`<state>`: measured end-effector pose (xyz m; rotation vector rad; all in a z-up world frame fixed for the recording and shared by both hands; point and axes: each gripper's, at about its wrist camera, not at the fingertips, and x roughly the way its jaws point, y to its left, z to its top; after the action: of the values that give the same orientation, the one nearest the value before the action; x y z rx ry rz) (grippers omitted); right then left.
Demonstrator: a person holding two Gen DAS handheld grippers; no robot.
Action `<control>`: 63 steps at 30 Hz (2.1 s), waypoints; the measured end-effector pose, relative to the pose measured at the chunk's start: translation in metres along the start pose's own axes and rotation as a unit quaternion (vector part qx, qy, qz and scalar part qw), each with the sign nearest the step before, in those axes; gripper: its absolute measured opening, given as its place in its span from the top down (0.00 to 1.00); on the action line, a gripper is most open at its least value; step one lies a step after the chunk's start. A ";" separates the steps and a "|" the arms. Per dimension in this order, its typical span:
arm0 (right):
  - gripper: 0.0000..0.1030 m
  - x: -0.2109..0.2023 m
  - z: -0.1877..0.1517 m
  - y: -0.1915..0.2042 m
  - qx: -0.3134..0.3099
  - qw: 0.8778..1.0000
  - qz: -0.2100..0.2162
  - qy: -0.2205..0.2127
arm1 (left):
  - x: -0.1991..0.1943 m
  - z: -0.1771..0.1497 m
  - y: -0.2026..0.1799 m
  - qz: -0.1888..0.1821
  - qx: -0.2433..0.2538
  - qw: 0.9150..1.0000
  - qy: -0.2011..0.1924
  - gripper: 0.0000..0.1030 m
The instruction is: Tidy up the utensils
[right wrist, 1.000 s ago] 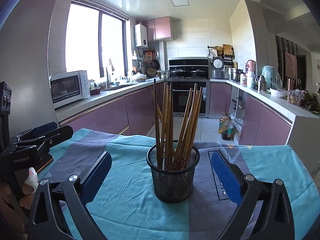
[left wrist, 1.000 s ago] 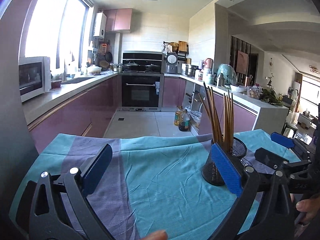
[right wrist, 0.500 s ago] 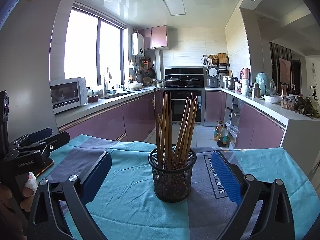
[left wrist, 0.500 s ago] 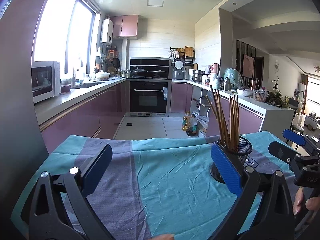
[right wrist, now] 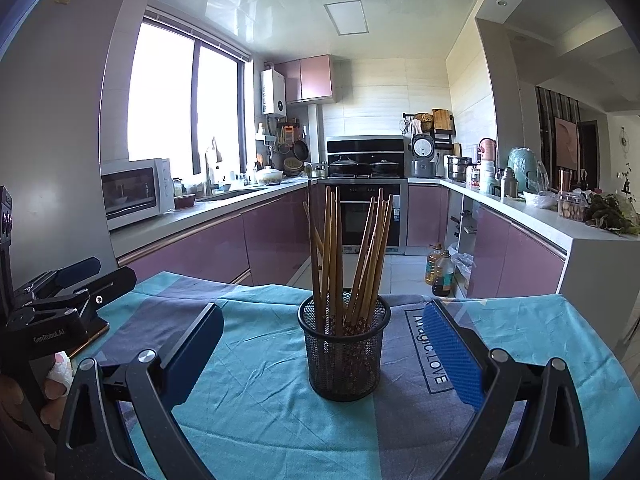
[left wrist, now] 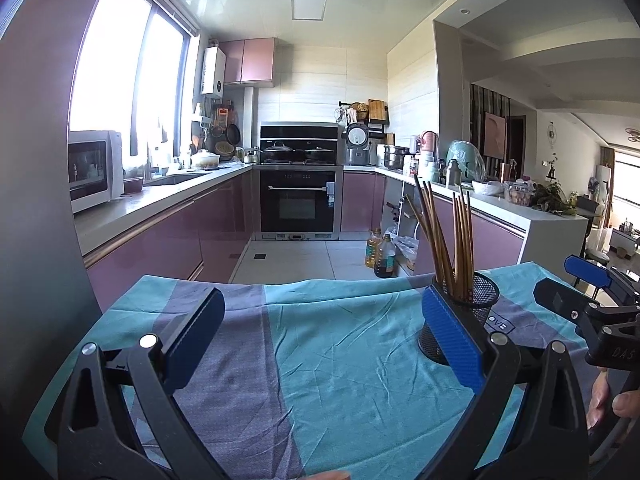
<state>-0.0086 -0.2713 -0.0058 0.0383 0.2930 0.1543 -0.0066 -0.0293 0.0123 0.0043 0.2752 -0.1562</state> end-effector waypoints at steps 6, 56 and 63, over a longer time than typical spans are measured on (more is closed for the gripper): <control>0.06 -0.002 0.001 0.000 0.000 1.000 0.003 -0.001 | -0.002 -0.001 0.000 0.004 0.000 1.000 -0.003 0.05; 0.06 0.000 0.003 0.000 0.004 1.000 0.005 0.000 | -0.009 -0.001 0.002 0.018 0.005 1.000 -0.010 0.05; 0.06 0.000 0.003 0.001 0.005 1.000 0.005 -0.001 | -0.009 -0.001 0.002 0.018 0.006 1.000 -0.010 0.05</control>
<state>-0.0078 -0.2706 -0.0030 0.0506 0.2927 0.1618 -0.0151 -0.0260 0.0139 0.0185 0.2537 -0.1220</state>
